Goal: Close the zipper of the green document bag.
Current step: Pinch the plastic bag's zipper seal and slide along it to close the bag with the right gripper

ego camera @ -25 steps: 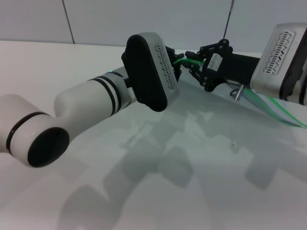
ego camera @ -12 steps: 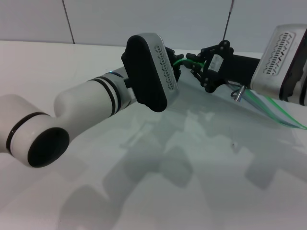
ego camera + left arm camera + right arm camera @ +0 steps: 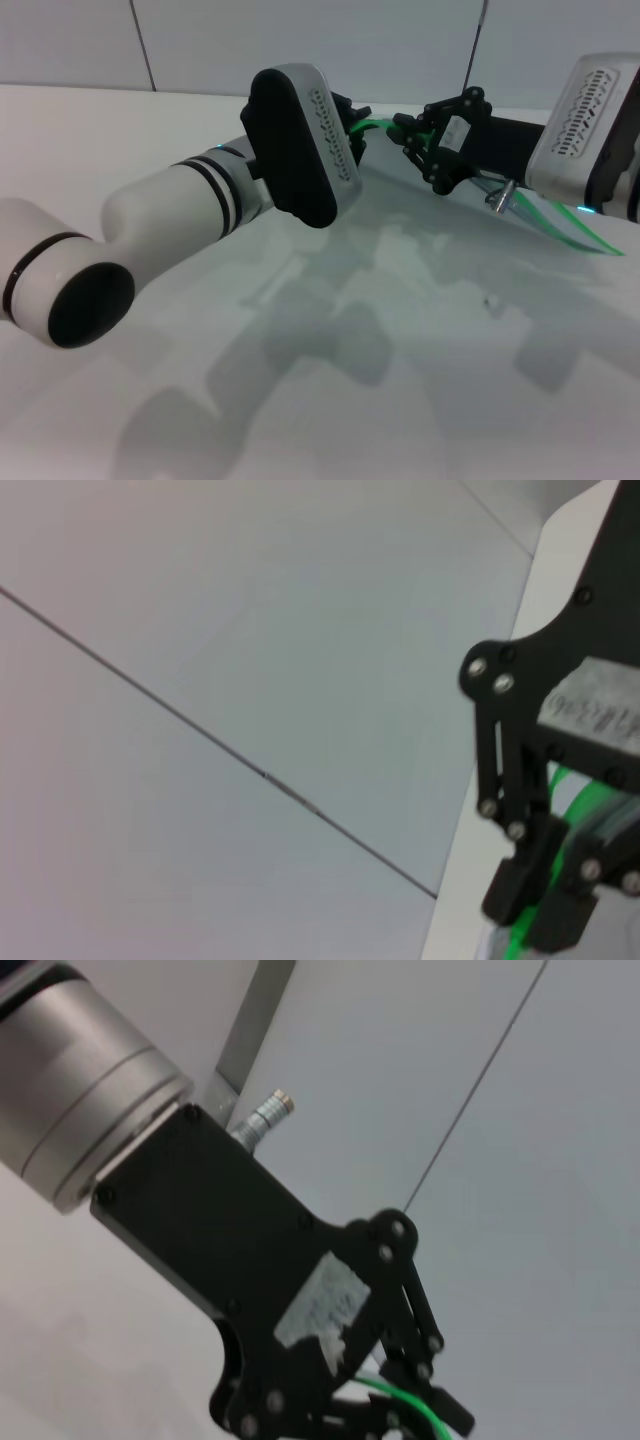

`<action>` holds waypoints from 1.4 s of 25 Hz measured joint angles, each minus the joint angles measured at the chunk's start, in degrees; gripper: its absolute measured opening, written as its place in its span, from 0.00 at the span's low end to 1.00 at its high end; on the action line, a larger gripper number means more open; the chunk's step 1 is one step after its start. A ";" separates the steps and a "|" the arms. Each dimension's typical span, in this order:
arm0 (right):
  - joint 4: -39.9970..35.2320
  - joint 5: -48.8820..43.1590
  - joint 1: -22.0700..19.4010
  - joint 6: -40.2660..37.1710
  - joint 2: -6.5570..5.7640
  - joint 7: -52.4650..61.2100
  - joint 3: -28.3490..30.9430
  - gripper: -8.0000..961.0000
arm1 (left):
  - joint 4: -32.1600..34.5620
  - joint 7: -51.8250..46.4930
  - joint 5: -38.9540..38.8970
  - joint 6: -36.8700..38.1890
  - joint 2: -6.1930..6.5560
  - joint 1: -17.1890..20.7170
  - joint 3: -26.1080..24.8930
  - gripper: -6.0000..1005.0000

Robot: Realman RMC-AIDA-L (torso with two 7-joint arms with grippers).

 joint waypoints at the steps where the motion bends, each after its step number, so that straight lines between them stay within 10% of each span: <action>1: 0.16 -0.03 0.01 0.01 -0.05 0.00 0.08 0.10 | 0.02 0.08 0.00 0.00 0.00 0.11 -0.15 0.06; 19: -0.37 0.47 -0.11 -0.35 -0.06 -0.20 0.36 0.11 | 0.84 1.19 0.00 0.01 -0.08 1.39 -1.33 0.06; 35: -0.85 1.90 -0.17 -0.20 0.14 -0.54 0.52 0.34 | 0.59 1.19 0.00 -0.19 -0.24 0.88 -0.82 0.06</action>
